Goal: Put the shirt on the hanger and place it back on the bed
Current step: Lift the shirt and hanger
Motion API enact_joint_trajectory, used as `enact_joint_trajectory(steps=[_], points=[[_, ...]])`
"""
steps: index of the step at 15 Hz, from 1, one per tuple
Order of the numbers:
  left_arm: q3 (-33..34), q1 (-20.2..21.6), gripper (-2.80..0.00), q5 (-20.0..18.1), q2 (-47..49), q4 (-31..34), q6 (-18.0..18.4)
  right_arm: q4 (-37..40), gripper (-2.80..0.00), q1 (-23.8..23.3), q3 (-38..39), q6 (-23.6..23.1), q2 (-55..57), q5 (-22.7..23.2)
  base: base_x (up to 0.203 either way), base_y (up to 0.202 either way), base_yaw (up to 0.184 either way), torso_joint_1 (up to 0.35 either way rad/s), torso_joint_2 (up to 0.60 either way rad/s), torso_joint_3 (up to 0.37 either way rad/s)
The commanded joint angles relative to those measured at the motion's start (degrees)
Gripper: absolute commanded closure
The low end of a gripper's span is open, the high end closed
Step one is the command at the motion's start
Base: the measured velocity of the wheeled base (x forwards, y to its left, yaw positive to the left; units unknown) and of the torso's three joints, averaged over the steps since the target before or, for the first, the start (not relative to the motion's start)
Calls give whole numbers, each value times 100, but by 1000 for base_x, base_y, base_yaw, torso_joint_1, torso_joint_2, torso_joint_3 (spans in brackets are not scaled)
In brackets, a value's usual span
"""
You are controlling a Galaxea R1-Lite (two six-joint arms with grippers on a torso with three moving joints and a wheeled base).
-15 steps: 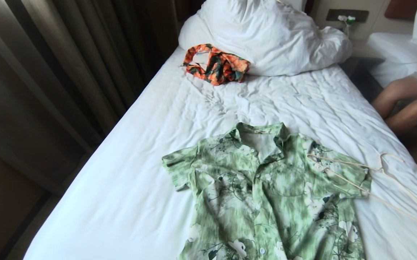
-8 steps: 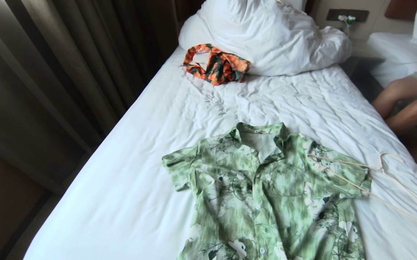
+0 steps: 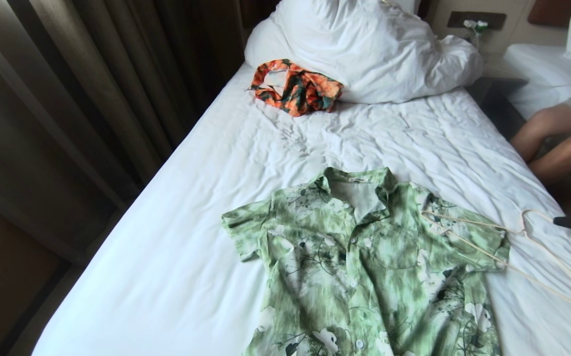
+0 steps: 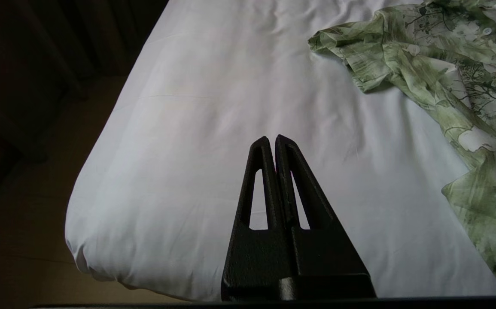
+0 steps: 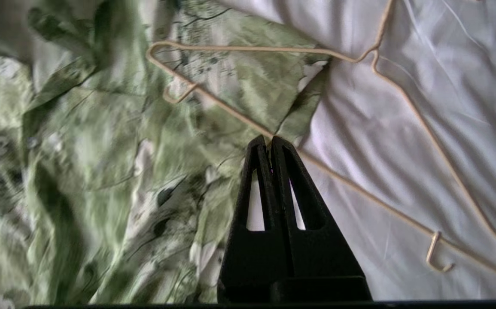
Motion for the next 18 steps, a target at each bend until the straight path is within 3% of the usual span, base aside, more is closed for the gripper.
enact_joint_trajectory(steps=[1,8,9,11,13,18], points=[[9,4,0,4,-11,0,-2,207,0,-492,-682,-75,1306,150,0,0,0,0,0,0],[9,4,0,4,-11,0,-2,3789,0,-2093,-3555,-1671,3230,1115,0,0,0,0,0,0],[9,4,0,4,-11,0,-2,4075,-280,-2285,-3756,-1888,3445,1323,0,0,0,0,0,0],[9,4,0,4,-11,0,-2,4273,-280,-2509,-3852,-2218,3679,1980,0,0,0,0,0,0],[9,4,0,4,-11,0,-2,4479,-280,-2618,-4046,-2503,3909,2304,0,0,0,0,0,0],[9,4,0,4,-11,0,-2,6433,-280,-2778,-5844,-2813,4873,3056,0,0,0,0,0,0]])
